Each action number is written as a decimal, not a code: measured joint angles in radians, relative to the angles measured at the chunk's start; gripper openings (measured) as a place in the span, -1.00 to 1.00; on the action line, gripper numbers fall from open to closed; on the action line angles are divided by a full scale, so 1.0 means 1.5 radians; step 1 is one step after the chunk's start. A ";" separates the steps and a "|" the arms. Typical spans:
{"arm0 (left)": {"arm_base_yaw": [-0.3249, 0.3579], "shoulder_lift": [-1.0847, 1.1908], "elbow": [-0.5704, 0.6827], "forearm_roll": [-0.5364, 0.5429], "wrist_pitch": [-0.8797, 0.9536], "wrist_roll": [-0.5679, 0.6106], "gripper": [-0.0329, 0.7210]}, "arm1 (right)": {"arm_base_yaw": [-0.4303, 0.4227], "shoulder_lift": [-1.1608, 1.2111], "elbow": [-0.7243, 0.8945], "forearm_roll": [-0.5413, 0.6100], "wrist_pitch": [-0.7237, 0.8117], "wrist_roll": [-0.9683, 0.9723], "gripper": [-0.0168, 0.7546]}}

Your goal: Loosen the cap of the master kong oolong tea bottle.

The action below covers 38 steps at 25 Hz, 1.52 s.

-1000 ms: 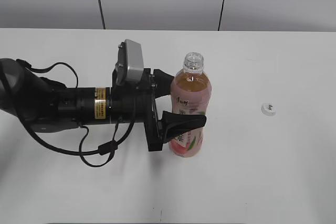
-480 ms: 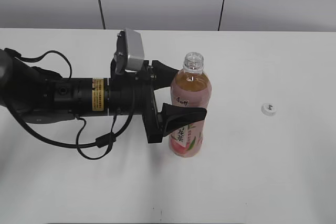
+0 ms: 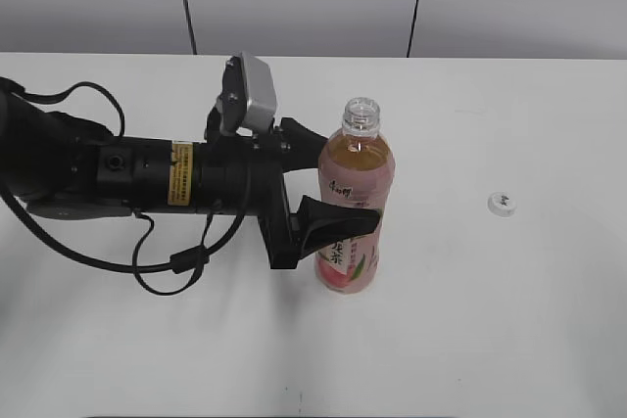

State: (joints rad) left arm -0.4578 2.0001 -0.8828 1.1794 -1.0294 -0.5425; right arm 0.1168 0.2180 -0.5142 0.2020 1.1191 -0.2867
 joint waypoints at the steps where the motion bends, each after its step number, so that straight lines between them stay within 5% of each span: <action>1: 0.000 -0.001 0.000 0.001 0.006 -0.003 0.61 | 0.000 0.000 0.000 0.000 0.000 0.000 0.27; 38: 0.000 -0.070 0.000 0.122 0.177 -0.172 0.65 | 0.000 0.000 0.000 0.000 0.000 0.000 0.27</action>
State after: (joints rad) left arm -0.4578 1.8944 -0.8828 1.3618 -0.7637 -0.7999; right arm 0.1168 0.2180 -0.5142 0.2024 1.1191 -0.2867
